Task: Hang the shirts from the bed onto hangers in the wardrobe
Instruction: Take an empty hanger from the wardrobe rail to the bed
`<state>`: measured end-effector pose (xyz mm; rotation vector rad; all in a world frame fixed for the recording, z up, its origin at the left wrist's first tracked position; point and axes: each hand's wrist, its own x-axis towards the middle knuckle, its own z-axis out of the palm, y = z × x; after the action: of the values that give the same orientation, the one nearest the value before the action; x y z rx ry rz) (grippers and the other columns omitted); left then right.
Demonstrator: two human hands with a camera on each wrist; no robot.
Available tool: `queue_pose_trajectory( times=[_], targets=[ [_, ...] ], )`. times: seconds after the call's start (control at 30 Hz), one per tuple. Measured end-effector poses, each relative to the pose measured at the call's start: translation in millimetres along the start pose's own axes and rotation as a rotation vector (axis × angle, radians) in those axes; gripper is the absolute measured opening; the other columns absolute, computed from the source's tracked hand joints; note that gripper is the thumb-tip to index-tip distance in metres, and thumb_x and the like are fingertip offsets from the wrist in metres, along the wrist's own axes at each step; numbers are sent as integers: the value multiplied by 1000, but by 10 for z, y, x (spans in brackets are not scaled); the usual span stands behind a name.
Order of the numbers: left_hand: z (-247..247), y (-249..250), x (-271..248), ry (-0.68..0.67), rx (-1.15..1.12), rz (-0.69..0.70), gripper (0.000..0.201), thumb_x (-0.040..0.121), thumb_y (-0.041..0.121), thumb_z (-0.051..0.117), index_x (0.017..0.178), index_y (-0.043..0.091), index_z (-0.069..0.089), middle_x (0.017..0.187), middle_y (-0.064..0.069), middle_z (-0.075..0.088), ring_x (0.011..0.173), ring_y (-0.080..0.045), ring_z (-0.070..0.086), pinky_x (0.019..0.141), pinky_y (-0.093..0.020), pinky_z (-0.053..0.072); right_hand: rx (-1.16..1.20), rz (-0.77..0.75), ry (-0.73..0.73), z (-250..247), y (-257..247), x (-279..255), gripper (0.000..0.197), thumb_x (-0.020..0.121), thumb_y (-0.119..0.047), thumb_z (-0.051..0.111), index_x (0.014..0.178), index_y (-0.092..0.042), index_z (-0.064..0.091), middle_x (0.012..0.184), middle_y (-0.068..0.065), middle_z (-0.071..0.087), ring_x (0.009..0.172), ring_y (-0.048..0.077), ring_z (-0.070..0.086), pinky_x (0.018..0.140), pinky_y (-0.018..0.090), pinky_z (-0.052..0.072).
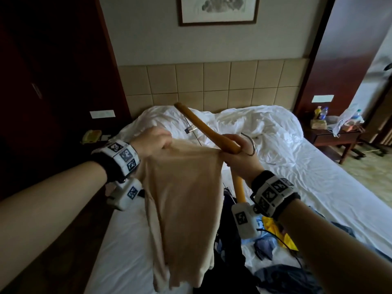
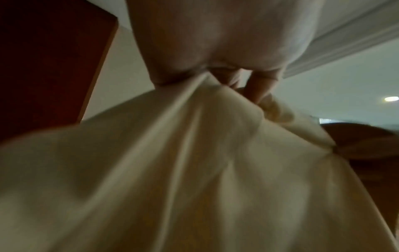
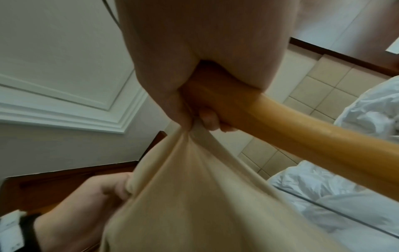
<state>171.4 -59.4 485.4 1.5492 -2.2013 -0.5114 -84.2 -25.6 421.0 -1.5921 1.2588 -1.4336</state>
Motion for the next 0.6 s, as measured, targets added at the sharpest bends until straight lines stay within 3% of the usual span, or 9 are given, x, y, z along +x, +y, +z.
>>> queue_pose_trajectory(
  times=[0.07,0.17,0.23,0.3,0.37,0.43,0.5,0.57,0.6],
  targets=[
    [106,59,-110,-37,-73,-4,3,90,16,63,89,19,65,85,9,64,81,-4,60,76,-13,45,4,-49,-43,22,-86,-11,43,73,7,67,98,-28,71,75,-18,64,71,11,63,67,34,54],
    [333,319,-202,-121,-236,174,29,89,16,71,114,25,59,110,7,68,102,-4,65,83,-14,50,1,-93,-98,113,-195,-55,41,73,4,70,101,-26,70,75,-21,66,66,2,61,66,27,51],
    [468,430,-202,-121,-363,226,25,90,17,71,109,28,59,106,-2,71,98,-6,68,83,-20,54,28,-78,-99,143,-213,-63,41,72,1,75,104,-22,70,80,-16,68,70,2,62,66,26,49],
    [554,425,-169,-110,-465,222,23,88,8,71,100,24,61,84,-12,69,77,-12,66,71,-27,54,53,-72,-104,126,-210,-75,40,71,0,78,104,-21,70,82,-14,68,73,4,63,66,26,49],
    [634,426,-176,-120,-453,210,19,84,12,74,95,22,61,71,-7,60,66,-12,56,65,-30,47,58,-46,-132,95,-186,-109,36,73,-2,79,103,-20,70,82,-13,68,74,4,63,66,24,48],
    [691,433,-175,-127,-417,204,15,81,28,71,93,22,64,79,-8,64,73,-16,59,71,-33,48,59,-15,-135,69,-160,-161,33,72,-11,83,102,-19,70,83,-10,69,72,3,63,65,23,47],
    [709,443,-193,-153,-381,190,32,80,40,69,99,14,68,92,-12,71,87,-24,67,82,-38,54,29,-11,-140,33,-145,-223,32,72,-22,84,101,-21,71,84,-8,69,70,4,62,64,26,47],
    [709,422,-205,-193,-371,188,43,83,45,69,105,8,68,102,-15,71,101,-29,67,93,-44,54,50,17,-165,-17,-140,-289,28,77,-16,82,103,-21,71,84,-2,66,67,7,60,62,28,47],
    [698,424,-213,-213,-391,186,37,86,40,71,105,8,68,103,-12,72,102,-24,68,95,-43,53,98,56,-186,-41,-137,-327,28,80,-7,79,105,-17,70,82,2,63,64,9,57,59,28,47]
  ],
)
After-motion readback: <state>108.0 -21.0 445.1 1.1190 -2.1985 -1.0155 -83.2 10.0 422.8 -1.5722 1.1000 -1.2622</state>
